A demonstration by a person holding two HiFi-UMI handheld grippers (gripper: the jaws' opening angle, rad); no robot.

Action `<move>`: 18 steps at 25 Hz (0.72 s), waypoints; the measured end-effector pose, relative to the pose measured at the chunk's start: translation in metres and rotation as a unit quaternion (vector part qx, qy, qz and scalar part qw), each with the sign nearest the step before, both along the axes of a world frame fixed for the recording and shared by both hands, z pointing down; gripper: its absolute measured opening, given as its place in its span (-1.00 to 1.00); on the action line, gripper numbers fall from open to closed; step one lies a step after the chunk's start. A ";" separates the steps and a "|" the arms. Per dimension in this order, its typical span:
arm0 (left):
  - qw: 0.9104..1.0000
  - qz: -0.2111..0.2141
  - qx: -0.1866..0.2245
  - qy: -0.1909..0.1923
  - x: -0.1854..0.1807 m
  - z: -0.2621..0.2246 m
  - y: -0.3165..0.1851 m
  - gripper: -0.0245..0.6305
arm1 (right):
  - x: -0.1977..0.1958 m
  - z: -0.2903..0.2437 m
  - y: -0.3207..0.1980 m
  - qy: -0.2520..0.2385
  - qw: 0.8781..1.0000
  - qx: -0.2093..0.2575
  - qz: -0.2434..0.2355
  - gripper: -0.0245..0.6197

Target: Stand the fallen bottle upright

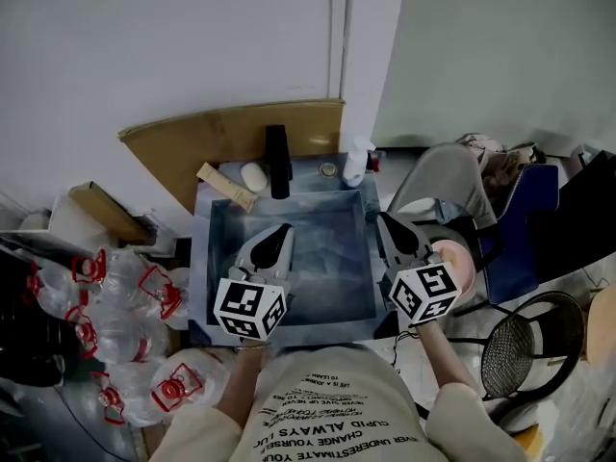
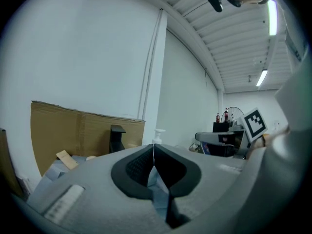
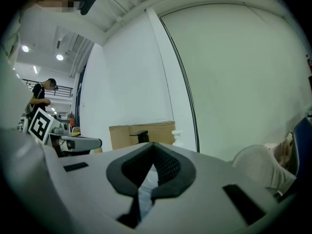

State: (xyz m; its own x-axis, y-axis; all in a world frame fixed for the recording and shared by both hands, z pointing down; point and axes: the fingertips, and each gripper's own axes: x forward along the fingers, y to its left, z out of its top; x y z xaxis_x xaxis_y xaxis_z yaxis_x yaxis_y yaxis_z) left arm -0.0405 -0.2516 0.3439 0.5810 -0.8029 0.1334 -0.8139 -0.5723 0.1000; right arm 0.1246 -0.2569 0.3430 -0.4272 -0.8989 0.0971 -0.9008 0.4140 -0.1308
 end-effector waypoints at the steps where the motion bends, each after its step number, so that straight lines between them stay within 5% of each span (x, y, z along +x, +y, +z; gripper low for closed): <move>1: 1.000 -0.001 0.004 -0.001 -0.003 -0.003 0.002 -0.85 | 0.000 -0.003 0.002 -0.002 1.000 0.003 0.000 -0.91; 18: 0.999 -0.045 0.029 -0.006 -0.046 -0.020 0.022 -0.85 | 0.010 -0.022 0.021 -0.017 0.999 0.027 0.018 -0.91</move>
